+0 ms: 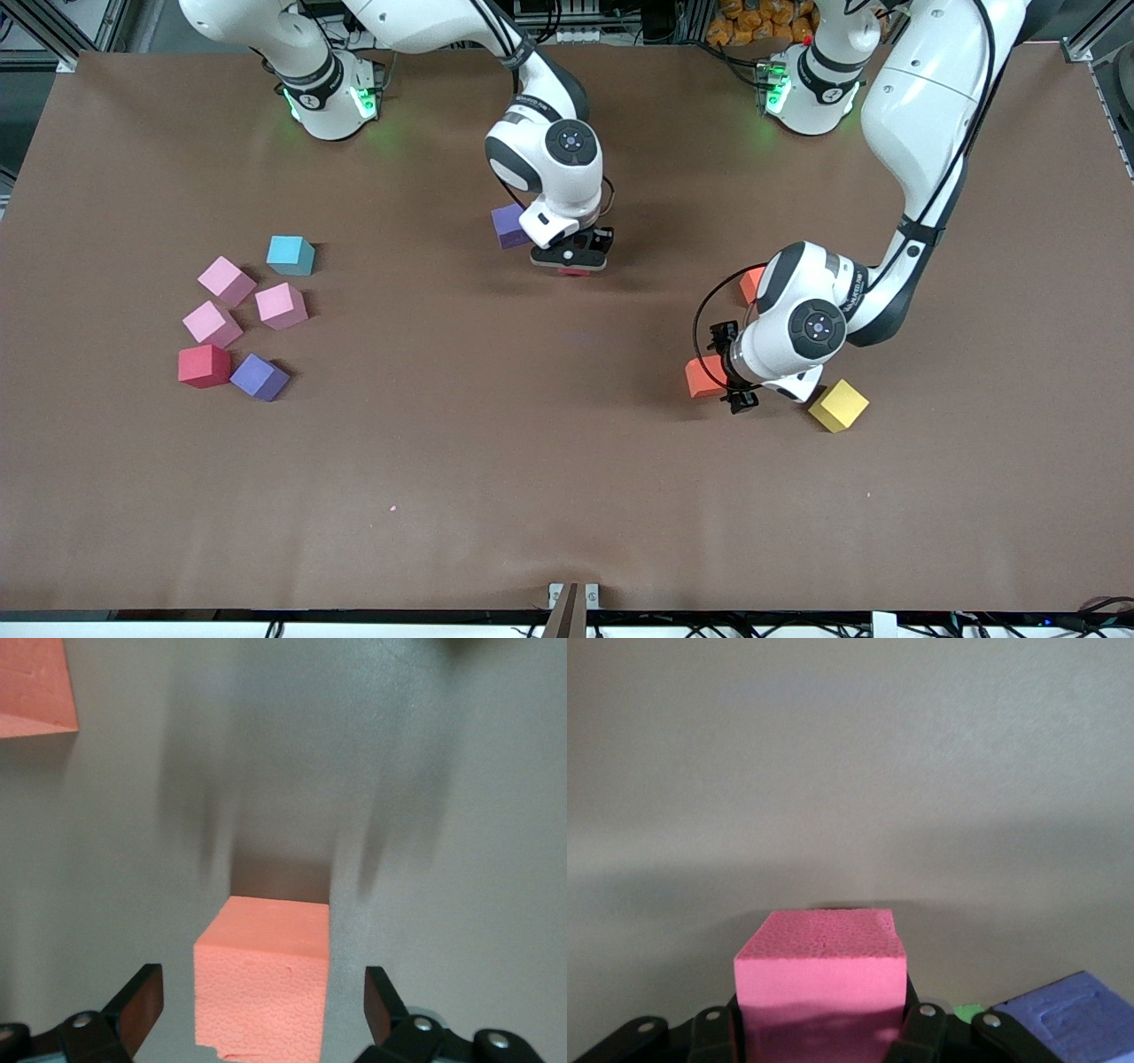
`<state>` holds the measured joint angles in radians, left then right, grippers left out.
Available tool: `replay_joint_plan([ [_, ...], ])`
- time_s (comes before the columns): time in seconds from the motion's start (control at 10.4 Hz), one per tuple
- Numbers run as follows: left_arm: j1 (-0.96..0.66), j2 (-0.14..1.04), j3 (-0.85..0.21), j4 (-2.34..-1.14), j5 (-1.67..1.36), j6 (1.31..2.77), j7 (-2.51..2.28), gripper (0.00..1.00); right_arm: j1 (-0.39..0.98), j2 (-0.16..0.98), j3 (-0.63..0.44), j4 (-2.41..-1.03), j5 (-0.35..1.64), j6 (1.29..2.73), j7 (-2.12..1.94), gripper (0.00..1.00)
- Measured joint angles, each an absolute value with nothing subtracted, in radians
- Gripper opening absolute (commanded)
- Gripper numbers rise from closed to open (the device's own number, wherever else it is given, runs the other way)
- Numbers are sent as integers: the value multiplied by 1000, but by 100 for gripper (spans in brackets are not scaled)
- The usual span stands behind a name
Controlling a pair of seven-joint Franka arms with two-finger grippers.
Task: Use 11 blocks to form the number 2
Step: 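Place pink by cyan with the right gripper while the left gripper grasps orange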
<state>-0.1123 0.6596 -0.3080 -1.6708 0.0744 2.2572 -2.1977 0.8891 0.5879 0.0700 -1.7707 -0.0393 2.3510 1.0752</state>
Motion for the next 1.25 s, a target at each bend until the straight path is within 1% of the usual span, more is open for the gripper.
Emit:
replay_joint_plan([
  [0.29,-118,662,-309,-1678,74,2245,-2198,100,895,607,69,-1770,-40,2367,1076,17],
  [0.48,-125,683,-309,-1681,74,2245,-2198,100,894,630,68,-1771,-41,2385,1076,17],
  [1.06,-128,735,-308,-1678,74,2291,-2198,100,895,632,80,-1781,-42,2387,1076,18],
  [1.16,-128,735,-308,-1676,74,2293,-2198,100,895,632,82,-1782,-42,2387,1076,24],
  [1.25,-128,735,-308,-1673,74,2294,-2198,100,895,632,82,-1782,-42,2388,1076,53],
])
